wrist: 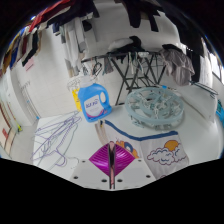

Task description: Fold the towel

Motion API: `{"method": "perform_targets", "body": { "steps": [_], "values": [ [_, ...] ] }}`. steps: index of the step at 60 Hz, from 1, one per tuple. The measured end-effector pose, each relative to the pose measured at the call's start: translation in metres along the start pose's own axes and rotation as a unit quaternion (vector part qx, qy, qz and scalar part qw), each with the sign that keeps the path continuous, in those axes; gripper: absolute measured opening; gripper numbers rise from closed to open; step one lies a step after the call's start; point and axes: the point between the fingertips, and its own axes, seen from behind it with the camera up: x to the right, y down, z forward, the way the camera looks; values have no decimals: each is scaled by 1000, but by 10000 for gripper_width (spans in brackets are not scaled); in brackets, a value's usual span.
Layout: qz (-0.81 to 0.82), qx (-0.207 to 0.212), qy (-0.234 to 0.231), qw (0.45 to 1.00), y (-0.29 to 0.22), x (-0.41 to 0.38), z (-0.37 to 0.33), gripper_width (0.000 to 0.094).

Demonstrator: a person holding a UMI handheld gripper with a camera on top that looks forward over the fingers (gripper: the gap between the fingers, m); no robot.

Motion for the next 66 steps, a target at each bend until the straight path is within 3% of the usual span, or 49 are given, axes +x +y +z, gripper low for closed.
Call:
{"method": "perform_targets", "body": {
  "steps": [12, 19, 30, 32, 34, 37, 40, 44, 56, 66],
  "values": [
    [-21, 31, 43, 998, -37, 114, -34, 33],
    [-48, 26, 84, 995, -22, 179, -27, 33],
    [-86, 8, 100, 991, 21, 221, 1, 69],
    [-90, 7, 95, 991, 26, 227, -1, 167],
    [-88, 5, 97, 991, 26, 227, -5, 386],
    [-91, 8, 106, 990, 19, 231, -18, 876],
    [-97, 18, 108, 989, 7, 235, -39, 807],
    [-102, 20, 109, 989, -5, 231, -87, 856],
    [-100, 15, 103, 990, -17, 225, -243, 848],
    [-77, 34, 109, 990, -18, 230, -301, 854]
  ]
}}
